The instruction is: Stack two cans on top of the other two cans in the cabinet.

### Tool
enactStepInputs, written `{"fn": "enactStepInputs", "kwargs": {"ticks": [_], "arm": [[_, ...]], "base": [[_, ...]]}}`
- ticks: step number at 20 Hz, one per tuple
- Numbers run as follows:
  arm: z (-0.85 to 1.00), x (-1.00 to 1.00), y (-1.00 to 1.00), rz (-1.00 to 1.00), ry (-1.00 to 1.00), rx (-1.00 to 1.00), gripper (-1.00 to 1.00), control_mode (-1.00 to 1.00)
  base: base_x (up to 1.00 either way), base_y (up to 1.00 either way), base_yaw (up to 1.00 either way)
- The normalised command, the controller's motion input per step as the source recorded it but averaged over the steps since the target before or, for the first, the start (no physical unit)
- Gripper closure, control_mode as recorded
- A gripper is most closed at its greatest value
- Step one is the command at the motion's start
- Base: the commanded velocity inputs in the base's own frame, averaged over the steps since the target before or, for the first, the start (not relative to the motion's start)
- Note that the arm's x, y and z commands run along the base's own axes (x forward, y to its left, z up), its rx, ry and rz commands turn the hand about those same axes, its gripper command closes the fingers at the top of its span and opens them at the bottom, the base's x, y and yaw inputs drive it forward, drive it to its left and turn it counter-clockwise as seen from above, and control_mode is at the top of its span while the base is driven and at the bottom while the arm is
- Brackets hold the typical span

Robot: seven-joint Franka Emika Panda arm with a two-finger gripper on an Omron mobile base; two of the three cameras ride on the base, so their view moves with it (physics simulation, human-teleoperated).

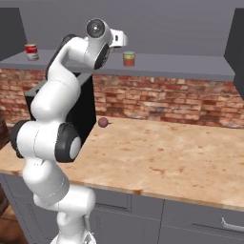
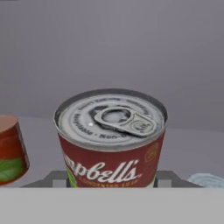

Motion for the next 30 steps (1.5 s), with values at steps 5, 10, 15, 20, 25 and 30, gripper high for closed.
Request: {"fn": "enactStepInputs", "kwargs": {"ticks": [5, 10, 15, 20, 25, 30], "arm": [[0.02, 0.00, -0.33, -0.02, 0.00, 0.00, 1.00, -1.00], [-0.02, 0.01, -0.30, -0.02, 0.00, 0.00, 1.00, -1.00], [-0.03, 0.09, -0.31, -0.01, 0.01, 0.00, 1.00, -1.00], [-0.01, 0.14, -0.29, 0.00, 0.04, -0.01, 1.00, -1.00], [0.00, 0.17, -0.22, 0.00, 0.09, -0.02, 1.00, -1.00], [0.00, 0.13, -0.13, 0.00, 0.04, 0.00, 1.00, -1.00]], "base": [[0.00, 0.00, 0.00], [0.00, 0.00, 0.00], [0.00, 0.00, 0.00], [0.00, 0.00, 0.00], [0.00, 0.00, 0.00], [0.00, 0.00, 0.00]]}}
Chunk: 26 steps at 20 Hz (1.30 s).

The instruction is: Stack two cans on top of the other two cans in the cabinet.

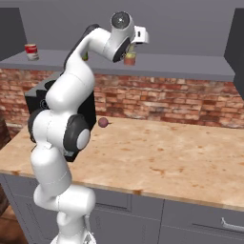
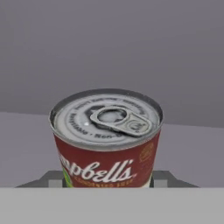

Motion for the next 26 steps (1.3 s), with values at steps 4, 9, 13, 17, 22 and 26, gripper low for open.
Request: {"fn": "enactStepInputs", "kwargs": {"ticks": [4, 9, 13, 17, 22, 26], "arm": [[0.00, 0.06, -0.15, 0.00, 0.00, 0.00, 1.00, -1.00], [-0.04, -0.11, -0.05, 0.00, 0.00, 0.00, 1.00, -1.00], [-0.01, -0.06, 0.14, 0.00, 0.03, 0.00, 1.00, -1.00], [-0.02, 0.00, 0.16, 0.00, 0.01, 0.00, 1.00, -1.00], [-0.09, 0.00, 0.01, 0.00, 0.00, 0.00, 1.00, -1.00], [-0.13, 0.00, -0.03, 0.00, -0.02, 0.00, 1.00, -1.00]], "base": [[0.00, 0.00, 0.00], [0.00, 0.00, 0.00], [0.00, 0.00, 0.00], [0.00, 0.00, 0.00], [0.00, 0.00, 0.00], [0.00, 0.00, 0.00]]}}
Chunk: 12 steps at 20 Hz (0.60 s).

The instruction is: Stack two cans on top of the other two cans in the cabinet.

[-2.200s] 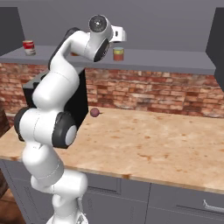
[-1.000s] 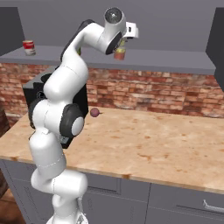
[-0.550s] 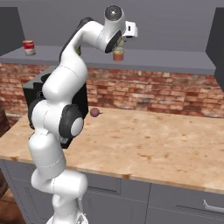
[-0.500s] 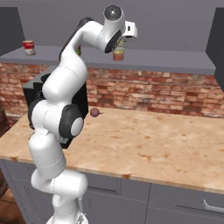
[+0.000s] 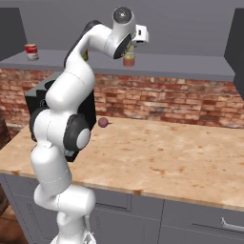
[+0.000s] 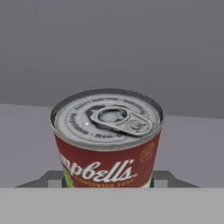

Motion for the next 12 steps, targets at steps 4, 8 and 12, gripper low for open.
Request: {"fn": "enactStepInputs", "kwargs": {"ticks": [4, 8, 12], "arm": [[-0.14, 0.00, 0.00, 0.00, -0.02, 0.00, 1.00, -1.00], [-0.14, -0.01, 0.00, 0.00, 0.00, 0.00, 1.00, -1.00], [-0.09, 0.01, -0.01, 0.00, 0.00, 0.00, 1.00, -1.00]], "base": [[0.00, 0.00, 0.00], [0.00, 0.00, 0.00], [0.00, 0.00, 0.00]]}}
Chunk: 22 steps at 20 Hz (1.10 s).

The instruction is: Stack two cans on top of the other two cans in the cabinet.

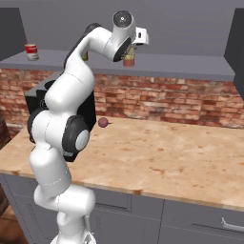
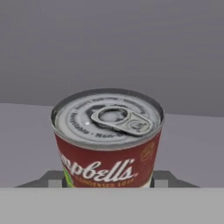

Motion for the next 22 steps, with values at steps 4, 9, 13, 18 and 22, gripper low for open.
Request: {"fn": "enactStepInputs", "kwargs": {"ticks": [4, 9, 13, 18, 22], "arm": [[-0.15, 0.00, 0.00, 0.00, 0.00, 0.00, 1.00, -1.00], [-0.16, 0.00, 0.00, 0.00, -0.02, 0.00, 1.00, -1.00], [-0.17, 0.00, 0.00, 0.00, -0.02, 0.00, -1.00, -1.00], [-0.08, 0.00, 0.00, -0.02, -0.02, 0.00, -1.00, -1.00], [-0.01, -0.01, 0.00, -0.03, -0.01, 0.00, -1.00, -1.00]], "base": [[0.00, 0.00, 0.00], [0.00, 0.00, 0.00], [0.00, 0.00, 0.00], [0.00, 0.00, 0.00], [0.00, 0.00, 0.00]]}}
